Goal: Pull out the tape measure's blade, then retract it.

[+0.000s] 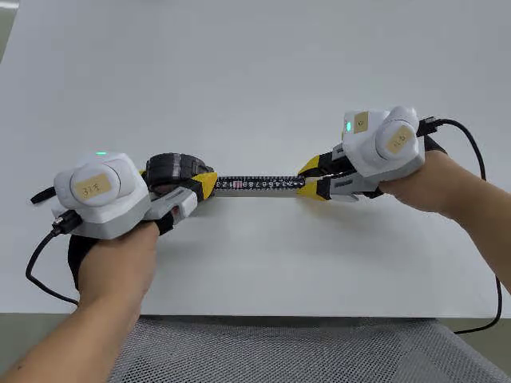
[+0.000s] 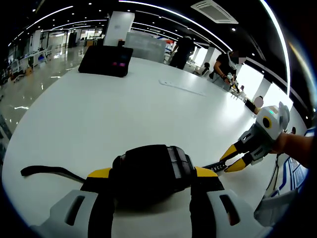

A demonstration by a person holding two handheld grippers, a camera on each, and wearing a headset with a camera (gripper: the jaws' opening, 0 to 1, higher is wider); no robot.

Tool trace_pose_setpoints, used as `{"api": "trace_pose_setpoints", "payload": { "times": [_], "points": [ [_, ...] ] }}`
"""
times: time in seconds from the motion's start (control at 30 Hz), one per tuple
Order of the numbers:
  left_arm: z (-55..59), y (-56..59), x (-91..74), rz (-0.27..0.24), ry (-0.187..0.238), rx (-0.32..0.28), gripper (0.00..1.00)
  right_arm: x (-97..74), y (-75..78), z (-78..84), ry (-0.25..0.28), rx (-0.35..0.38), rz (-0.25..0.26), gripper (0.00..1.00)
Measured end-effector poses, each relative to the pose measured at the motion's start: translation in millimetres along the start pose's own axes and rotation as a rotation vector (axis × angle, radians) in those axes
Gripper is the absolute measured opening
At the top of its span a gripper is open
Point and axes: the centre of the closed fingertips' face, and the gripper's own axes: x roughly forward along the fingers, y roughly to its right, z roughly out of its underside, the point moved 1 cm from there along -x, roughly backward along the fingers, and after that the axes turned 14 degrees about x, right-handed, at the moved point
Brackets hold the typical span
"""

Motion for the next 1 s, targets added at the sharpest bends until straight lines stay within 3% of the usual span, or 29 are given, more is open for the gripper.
{"api": "trace_pose_setpoints", "payload": {
  "times": [1.0],
  "points": [
    [0.9,0.4,-0.1,0.011,0.004,-0.011,0.57,34.8,-14.0,-31.8,0.049,0.006,-0.051,0.1]
  ]
}}
